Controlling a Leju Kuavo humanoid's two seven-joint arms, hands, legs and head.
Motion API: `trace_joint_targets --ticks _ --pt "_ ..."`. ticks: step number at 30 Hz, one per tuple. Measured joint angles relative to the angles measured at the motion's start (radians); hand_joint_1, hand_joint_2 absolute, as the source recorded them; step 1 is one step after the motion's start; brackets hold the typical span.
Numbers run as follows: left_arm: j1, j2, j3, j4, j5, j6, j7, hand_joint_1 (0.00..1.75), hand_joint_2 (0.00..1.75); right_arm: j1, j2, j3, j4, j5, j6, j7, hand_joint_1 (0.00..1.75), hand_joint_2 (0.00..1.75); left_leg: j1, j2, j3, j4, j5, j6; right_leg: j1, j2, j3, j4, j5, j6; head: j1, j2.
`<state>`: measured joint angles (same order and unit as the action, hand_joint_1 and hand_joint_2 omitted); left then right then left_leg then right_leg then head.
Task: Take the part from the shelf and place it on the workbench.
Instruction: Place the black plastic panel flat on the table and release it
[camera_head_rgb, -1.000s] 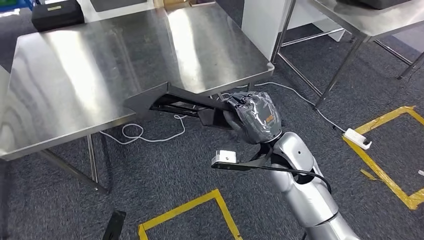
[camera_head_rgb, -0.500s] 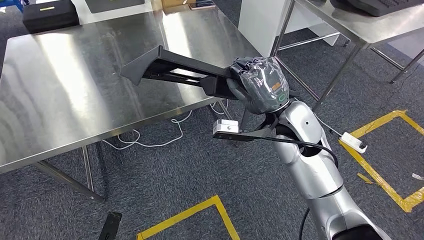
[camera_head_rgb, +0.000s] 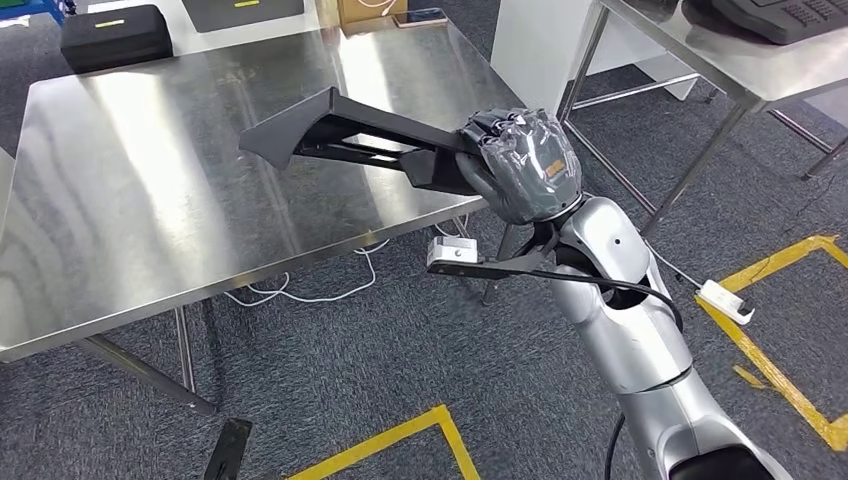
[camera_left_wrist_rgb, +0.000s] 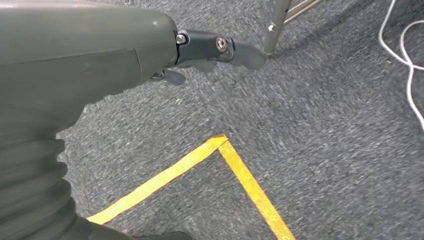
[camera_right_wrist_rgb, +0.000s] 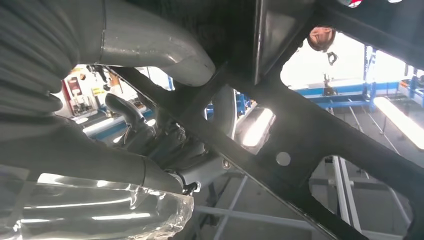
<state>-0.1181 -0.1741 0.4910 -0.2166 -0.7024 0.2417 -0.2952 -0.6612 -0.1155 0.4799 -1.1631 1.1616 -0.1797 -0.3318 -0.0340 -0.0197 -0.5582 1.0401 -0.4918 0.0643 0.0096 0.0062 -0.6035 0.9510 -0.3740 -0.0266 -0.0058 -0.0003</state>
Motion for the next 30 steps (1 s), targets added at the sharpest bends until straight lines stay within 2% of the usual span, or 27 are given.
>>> trace_joint_targets --ticks 1,3,4,5,6,8,9,10,11,12,13,15,16,18,19,20,21,22,23,24,25,26,27,28,30 --pt "-0.002 0.001 0.000 0.000 -0.001 0.001 0.002 0.00 1.75 0.000 0.004 0.002 0.000 0.004 -0.002 0.001 1.66 1.75 0.005 0.001 -0.024 0.047 -0.025 -0.010 -0.005 -0.002 0.007 -0.005 -0.001 -0.003 -0.001 0.000" --pt "-0.004 0.001 0.000 0.000 -0.001 0.001 0.004 0.00 1.75 0.004 0.011 0.009 0.002 0.016 -0.006 0.003 1.66 1.75 0.021 0.003 -0.100 0.177 -0.083 -0.033 -0.012 -0.007 0.012 -0.006 -0.006 -0.006 -0.002 0.000" --pt "-0.004 0.002 0.000 0.000 -0.001 0.001 0.005 0.00 1.75 0.009 0.015 0.013 0.004 0.021 -0.007 0.005 1.66 1.75 0.032 0.005 -0.135 0.227 -0.101 -0.044 -0.015 -0.008 0.013 -0.006 -0.008 -0.006 -0.002 0.000" --pt "-0.003 0.003 0.000 0.000 -0.001 0.002 0.006 0.00 1.75 0.014 0.017 0.018 0.005 0.026 -0.007 0.006 1.66 1.75 0.042 0.008 -0.156 0.247 -0.100 -0.056 -0.020 -0.010 0.013 -0.005 -0.010 -0.003 -0.002 0.000" --pt "-0.003 0.004 0.000 0.000 -0.001 0.002 0.006 0.00 1.75 0.018 0.019 0.023 0.007 0.030 -0.008 0.008 1.66 1.75 0.052 0.013 -0.158 0.228 -0.076 -0.067 -0.025 -0.012 0.015 -0.002 -0.014 0.002 -0.002 0.000" --pt "-0.003 0.006 0.001 0.000 -0.001 0.003 0.006 0.00 1.75 0.021 0.022 0.028 0.009 0.034 -0.008 0.011 1.66 1.75 0.070 0.032 -0.111 0.099 0.012 -0.088 -0.035 -0.016 0.018 0.007 -0.023 0.017 -0.003 0.000" --pt "-0.004 0.006 0.001 0.000 -0.001 0.003 0.006 0.00 1.75 0.021 0.023 0.030 0.009 0.035 -0.008 0.011 1.66 1.75 0.074 0.043 -0.085 0.033 0.038 -0.093 -0.036 -0.018 0.017 0.016 -0.030 0.027 -0.006 0.000" --pt "-0.005 0.006 0.001 0.000 -0.001 0.004 0.006 0.00 1.75 0.020 0.025 0.031 0.010 0.036 -0.008 0.012 1.66 1.75 0.074 0.052 -0.067 -0.012 0.053 -0.090 -0.035 -0.020 0.015 0.023 -0.035 0.036 -0.008 0.000" --pt "-0.006 0.005 0.001 0.000 0.000 0.005 0.006 0.00 1.75 0.021 0.026 0.033 0.012 0.037 -0.008 0.012 1.66 1.75 0.072 0.055 -0.060 -0.031 0.055 -0.083 -0.031 -0.024 0.014 0.028 -0.040 0.044 -0.009 0.000" --pt "-0.006 0.005 0.002 0.000 0.000 0.006 0.006 0.00 1.75 0.022 0.027 0.035 0.013 0.038 -0.008 0.012 1.66 1.75 0.067 0.051 -0.059 -0.033 0.050 -0.072 -0.027 -0.028 0.014 0.030 -0.043 0.052 -0.009 0.000" --pt "-0.006 0.005 0.002 0.000 0.000 0.008 0.006 0.00 1.75 0.023 0.029 0.037 0.015 0.039 -0.008 0.012 1.66 1.75 0.065 0.045 -0.057 -0.032 0.057 -0.061 -0.024 -0.033 0.014 0.030 -0.045 0.060 -0.007 0.000" --pt "-0.006 0.005 0.004 0.000 0.001 0.012 0.006 0.00 1.75 0.023 0.031 0.043 0.018 0.039 -0.008 0.012 1.66 1.75 0.062 0.034 -0.051 -0.036 0.066 -0.042 -0.025 -0.033 0.002 0.058 -0.063 0.068 -0.006 0.000" --pt "-0.007 0.005 0.005 0.000 0.001 0.014 0.006 0.00 1.75 0.024 0.032 0.046 0.020 0.039 -0.008 0.012 1.66 1.75 0.062 0.028 -0.049 -0.037 0.069 -0.034 -0.028 -0.029 -0.020 0.104 -0.086 0.067 -0.005 0.000" --pt "-0.008 0.006 0.006 0.000 0.000 0.015 0.006 0.00 1.75 0.026 0.032 0.053 0.025 0.040 -0.008 0.013 1.66 1.75 0.062 0.017 -0.049 -0.037 0.069 -0.025 -0.031 -0.019 -0.090 0.248 -0.143 0.062 -0.002 0.000" --pt "-0.008 0.006 0.006 0.000 0.000 0.015 0.006 0.00 1.75 0.028 0.032 0.057 0.029 0.040 -0.008 0.013 1.66 1.75 0.061 0.009 -0.049 -0.037 0.068 -0.024 -0.031 -0.016 -0.124 0.312 -0.163 0.064 -0.001 0.000" --pt "-0.007 0.005 0.006 0.000 0.000 0.015 0.007 0.00 1.75 0.029 0.032 0.060 0.032 0.041 -0.008 0.013 1.66 1.75 0.060 0.001 -0.049 -0.037 0.067 -0.024 -0.030 -0.013 -0.142 0.341 -0.168 0.068 0.000 0.000" --pt "-0.007 0.005 0.007 0.000 0.000 0.015 0.007 0.00 1.75 0.030 0.032 0.063 0.035 0.041 -0.008 0.013 1.66 1.75 0.060 -0.008 -0.048 -0.037 0.067 -0.024 -0.030 -0.011 -0.139 0.328 -0.156 0.075 0.001 0.000" --pt "-0.007 0.005 0.007 0.000 0.000 0.015 0.007 0.00 1.75 0.030 0.032 0.065 0.038 0.041 -0.008 0.014 1.66 1.75 0.059 -0.016 -0.047 -0.036 0.066 -0.025 -0.030 -0.008 -0.115 0.276 -0.130 0.081 0.001 0.000" --pt "-0.007 0.005 0.008 0.000 0.000 0.015 0.007 0.00 1.75 0.029 0.032 0.067 0.039 0.041 -0.008 0.014 1.66 1.75 0.059 -0.025 -0.046 -0.036 0.065 -0.027 -0.031 -0.002 -0.078 0.198 -0.099 0.087 0.001 0.000" --pt "-0.007 0.005 0.008 0.000 0.000 0.015 0.007 0.00 1.75 0.029 0.032 0.068 0.040 0.041 -0.008 0.014 1.66 1.75 0.057 -0.032 -0.046 -0.035 0.063 -0.030 -0.031 0.005 -0.043 0.126 -0.073 0.087 0.001 0.000" --pt "-0.007 0.005 0.008 0.000 0.000 0.015 0.007 0.00 1.75 0.028 0.033 0.069 0.040 0.041 -0.008 0.014 1.66 1.75 0.055 -0.038 -0.047 -0.035 0.062 -0.034 -0.029 0.010 -0.017 0.075 -0.056 0.085 0.001 0.000" --pt "-0.006 0.005 0.008 0.000 0.000 0.015 0.007 0.00 1.75 0.028 0.035 0.071 0.041 0.041 -0.008 0.014 1.66 1.75 0.054 -0.042 -0.048 -0.035 0.061 -0.038 -0.027 0.014 -0.004 0.050 -0.049 0.079 0.000 0.000" --pt "-0.004 0.005 0.008 0.000 0.000 0.016 0.007 0.00 1.75 0.028 0.036 0.073 0.043 0.042 -0.008 0.014 1.66 1.75 0.053 -0.045 -0.050 -0.035 0.061 -0.043 -0.023 0.013 -0.001 0.047 -0.050 0.072 0.000 0.000" --pt "-0.003 0.005 0.008 0.000 0.000 0.016 0.007 0.00 1.75 0.027 0.039 0.074 0.045 0.043 -0.007 0.014 1.66 1.75 0.055 -0.047 -0.051 -0.035 0.060 -0.048 -0.027 0.009 -0.002 0.046 -0.049 0.064 0.000 0.000" --pt "-0.001 0.006 0.008 0.000 0.001 0.017 0.006 0.00 1.75 0.024 0.045 0.077 0.047 0.044 -0.007 0.014 1.66 1.75 0.057 -0.033 -0.061 -0.012 0.040 -0.058 -0.033 0.002 0.001 0.044 -0.047 0.045 -0.001 0.000"
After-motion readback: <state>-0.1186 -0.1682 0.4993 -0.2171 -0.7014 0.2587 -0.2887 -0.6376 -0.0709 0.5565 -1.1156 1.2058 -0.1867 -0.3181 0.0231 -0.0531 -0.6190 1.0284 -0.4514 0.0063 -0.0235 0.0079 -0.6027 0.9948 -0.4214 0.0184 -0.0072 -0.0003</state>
